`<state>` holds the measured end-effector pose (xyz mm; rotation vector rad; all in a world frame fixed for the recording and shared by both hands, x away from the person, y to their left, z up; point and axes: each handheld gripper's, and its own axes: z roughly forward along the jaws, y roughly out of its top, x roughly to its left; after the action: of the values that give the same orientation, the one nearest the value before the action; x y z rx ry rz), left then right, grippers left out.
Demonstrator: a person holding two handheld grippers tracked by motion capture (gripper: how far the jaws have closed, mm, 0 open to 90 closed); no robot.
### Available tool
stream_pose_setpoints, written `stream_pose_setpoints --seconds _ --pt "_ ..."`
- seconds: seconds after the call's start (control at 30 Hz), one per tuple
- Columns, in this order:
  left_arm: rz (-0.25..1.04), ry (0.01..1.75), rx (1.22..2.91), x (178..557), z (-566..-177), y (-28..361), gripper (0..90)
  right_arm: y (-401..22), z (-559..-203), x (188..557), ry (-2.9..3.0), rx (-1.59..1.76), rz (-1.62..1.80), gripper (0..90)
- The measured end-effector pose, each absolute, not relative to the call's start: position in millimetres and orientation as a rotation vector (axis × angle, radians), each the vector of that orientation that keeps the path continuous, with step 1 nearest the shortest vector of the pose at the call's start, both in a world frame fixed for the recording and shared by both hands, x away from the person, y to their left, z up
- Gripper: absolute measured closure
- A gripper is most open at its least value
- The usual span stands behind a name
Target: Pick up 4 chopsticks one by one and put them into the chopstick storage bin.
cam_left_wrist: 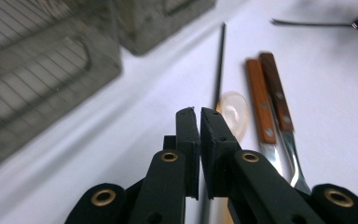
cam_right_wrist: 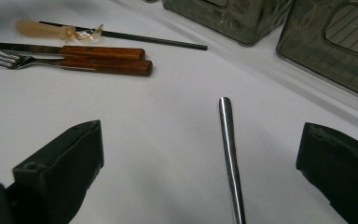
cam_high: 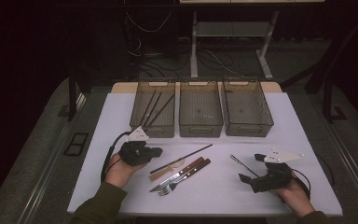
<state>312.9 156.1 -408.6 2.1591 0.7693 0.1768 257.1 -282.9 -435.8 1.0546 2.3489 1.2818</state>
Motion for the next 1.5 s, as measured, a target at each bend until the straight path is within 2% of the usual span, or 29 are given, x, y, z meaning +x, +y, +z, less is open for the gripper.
stream_pose_setpoints --seconds 0.27,0.73,1.4,1.5 --pt "0.133 0.741 2.203 303.1 -423.6 155.6 83.4 -282.2 -436.1 256.9 2.348 1.052 1.277 0.9" --pt "0.14 0.733 2.272 306.3 -437.8 146.8 80.8 -281.3 -436.2 257.0 2.354 1.051 1.272 0.9" --pt "0.202 0.725 2.33 311.8 -441.2 150.4 82.7 -281.1 -436.2 256.9 2.355 1.048 1.272 0.9" --pt "0.195 0.731 2.317 312.5 -441.2 150.0 79.2 -281.1 -436.2 257.0 2.355 1.049 1.272 0.9"
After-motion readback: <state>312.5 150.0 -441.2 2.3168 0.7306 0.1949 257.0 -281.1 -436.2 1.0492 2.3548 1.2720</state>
